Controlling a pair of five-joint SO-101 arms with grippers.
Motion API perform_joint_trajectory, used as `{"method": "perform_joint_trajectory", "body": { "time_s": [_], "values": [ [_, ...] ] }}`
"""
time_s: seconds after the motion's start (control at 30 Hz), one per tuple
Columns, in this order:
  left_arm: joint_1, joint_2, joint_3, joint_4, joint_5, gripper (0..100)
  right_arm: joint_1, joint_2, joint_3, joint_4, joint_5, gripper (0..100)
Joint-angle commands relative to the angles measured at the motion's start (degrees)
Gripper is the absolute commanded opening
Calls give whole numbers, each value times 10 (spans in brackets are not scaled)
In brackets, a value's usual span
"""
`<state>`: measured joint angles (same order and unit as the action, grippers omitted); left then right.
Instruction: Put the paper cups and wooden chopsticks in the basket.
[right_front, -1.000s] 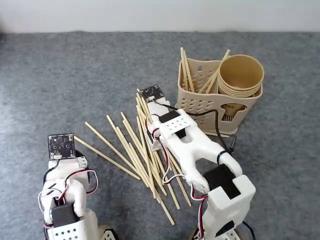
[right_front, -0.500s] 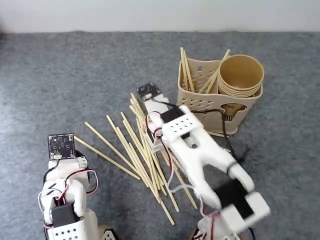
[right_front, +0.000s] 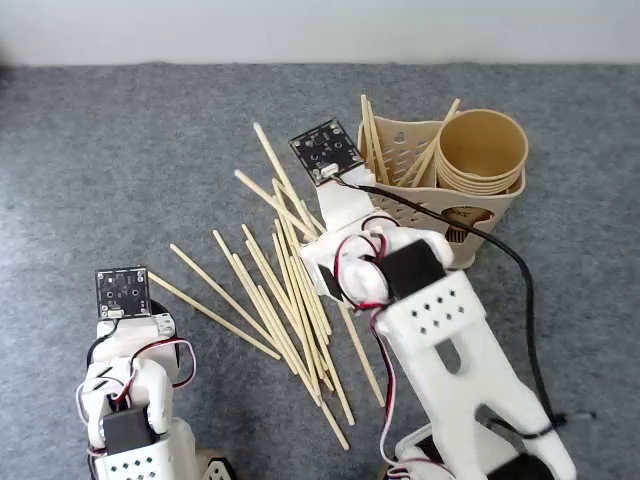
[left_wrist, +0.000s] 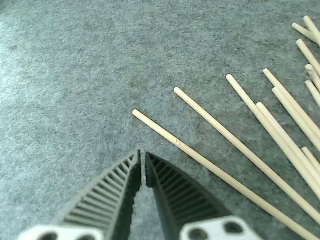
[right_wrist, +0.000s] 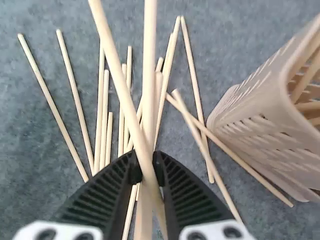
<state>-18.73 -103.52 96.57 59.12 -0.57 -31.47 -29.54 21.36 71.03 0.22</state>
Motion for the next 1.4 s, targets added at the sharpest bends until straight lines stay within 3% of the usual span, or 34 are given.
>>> {"method": "perform_joint_trajectory", "body": {
  "time_s": [0.0, 0.33, 0.53, 0.83, 1.37],
  "values": [
    [1, -7, -2, -11, -7, 15, -5, -49, -17, -4, 6, 8],
    [1, -7, -2, -11, -7, 15, 1, -119, -16, -152, 9, 8],
    [1, -7, -2, -11, -7, 15, 65, -133, -18, -279, 11, 8],
    [1, -7, -2, -11, -7, 15, 152, -124, -79, -392, 10, 8],
    [1, -7, -2, -11, -7, 15, 230, 42, -78, -605, 7, 8]
  ]
}}
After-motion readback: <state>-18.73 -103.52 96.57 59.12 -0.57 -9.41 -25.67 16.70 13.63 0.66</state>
